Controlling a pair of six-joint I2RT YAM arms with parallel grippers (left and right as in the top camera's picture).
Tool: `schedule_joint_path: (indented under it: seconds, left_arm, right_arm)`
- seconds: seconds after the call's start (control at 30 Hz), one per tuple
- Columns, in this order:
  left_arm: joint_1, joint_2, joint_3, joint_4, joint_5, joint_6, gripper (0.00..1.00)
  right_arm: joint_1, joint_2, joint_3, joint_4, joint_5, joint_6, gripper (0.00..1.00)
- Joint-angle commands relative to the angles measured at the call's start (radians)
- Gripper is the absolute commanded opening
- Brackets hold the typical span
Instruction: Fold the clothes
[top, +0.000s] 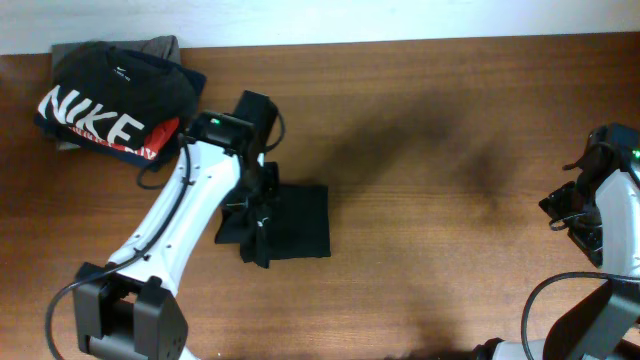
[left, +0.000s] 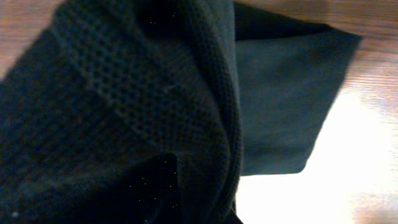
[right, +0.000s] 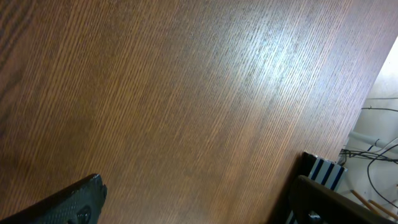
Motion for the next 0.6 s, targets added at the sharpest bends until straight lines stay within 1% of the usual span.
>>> schedule_joint_path:
  seconds: [0.0, 0.23, 0.4, 0.57]
  left_arm:
    - [-0.047, -0.016, 0.023, 0.029, -0.017, -0.039, 0.00]
    - [-0.082, -0.016, 0.023, 0.091, -0.016, -0.039, 0.01]
    - [-0.101, -0.008, 0.023, 0.149, -0.016, -0.039, 0.05]
    - [-0.126, 0.001, 0.023, 0.169, -0.013, -0.042, 0.05]
  right_arm:
    - [-0.004, -0.018, 0.017, 0.000, 0.002, 0.016, 0.99]
    - [-0.004, -0.018, 0.017, 0.000, 0.002, 0.016, 0.99]
    - [-0.004, -0.018, 0.017, 0.000, 0.002, 0.016, 0.99]
    - [-0.004, -0.018, 0.017, 0.000, 0.002, 0.016, 0.99]
